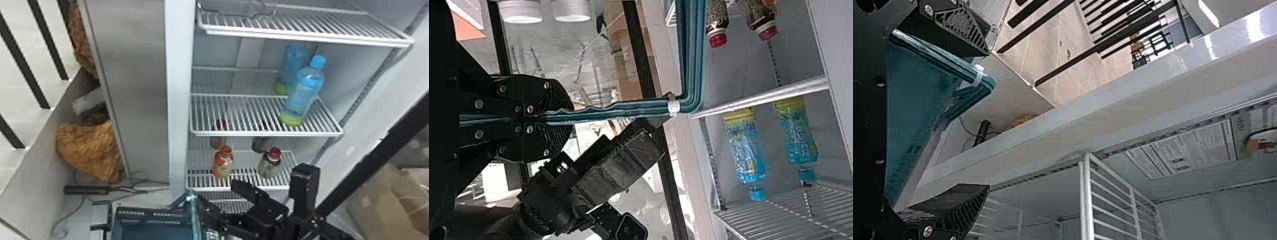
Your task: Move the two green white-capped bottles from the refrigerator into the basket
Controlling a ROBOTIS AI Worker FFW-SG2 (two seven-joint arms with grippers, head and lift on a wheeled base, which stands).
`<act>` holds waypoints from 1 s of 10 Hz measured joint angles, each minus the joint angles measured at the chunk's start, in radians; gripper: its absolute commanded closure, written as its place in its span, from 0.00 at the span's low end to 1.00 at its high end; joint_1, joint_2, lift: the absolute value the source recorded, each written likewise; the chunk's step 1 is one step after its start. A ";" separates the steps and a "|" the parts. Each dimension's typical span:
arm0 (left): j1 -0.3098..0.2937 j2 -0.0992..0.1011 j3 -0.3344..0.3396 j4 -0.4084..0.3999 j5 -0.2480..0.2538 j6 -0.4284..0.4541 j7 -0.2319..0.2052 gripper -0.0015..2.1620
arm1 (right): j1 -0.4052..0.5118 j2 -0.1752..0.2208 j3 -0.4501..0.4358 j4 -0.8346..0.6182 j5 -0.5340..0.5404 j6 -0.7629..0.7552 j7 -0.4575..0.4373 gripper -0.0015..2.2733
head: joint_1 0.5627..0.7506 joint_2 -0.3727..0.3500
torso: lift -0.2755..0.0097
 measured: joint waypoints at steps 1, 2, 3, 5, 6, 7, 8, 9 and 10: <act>0.000 0.000 0.000 0.000 0.000 0.000 0.000 0.54 | 0.008 0.002 -0.006 -0.008 0.003 -0.010 0.000 0.05 | 0.70 0.29 | 0.95; 0.000 0.000 0.000 0.000 0.000 0.000 0.000 0.54 | 0.024 0.007 -0.018 -0.024 0.011 -0.029 -0.001 0.05 | 0.70 0.28 | 0.95; -0.001 0.000 0.000 0.000 0.000 0.000 0.001 0.54 | 0.056 0.015 -0.037 -0.054 0.023 -0.080 -0.021 0.05 | 0.70 0.25 | 0.95; -0.002 0.000 0.000 0.000 0.000 0.000 0.001 0.54 | 0.142 0.032 -0.074 -0.100 0.015 -0.260 -0.092 0.04 | 0.70 0.18 | 0.95; -0.002 0.000 0.000 0.000 0.000 0.000 0.001 0.54 | 0.174 0.045 -0.102 -0.106 0.024 -0.360 -0.114 0.04 | 0.70 0.13 | 0.95; -0.001 0.000 -0.001 0.000 0.000 0.000 0.001 0.54 | 0.205 0.059 -0.134 -0.111 0.041 -0.458 -0.141 0.03 | 0.70 0.07 | 0.95; 0.000 0.001 -0.001 0.000 0.000 0.000 0.001 0.54 | 0.227 0.071 -0.160 -0.112 0.056 -0.530 -0.160 0.03 | 0.70 0.04 | 0.95; 0.001 0.001 -0.001 0.000 0.000 0.000 0.001 0.54 | 0.242 0.081 -0.181 -0.111 0.073 -0.588 -0.178 0.03 | 0.70 0.03 | 0.95; 0.001 0.001 -0.001 0.000 0.000 0.000 0.001 0.54 | 0.249 0.089 -0.198 -0.107 0.088 -0.620 -0.185 0.03 | 0.70 0.03 | 0.95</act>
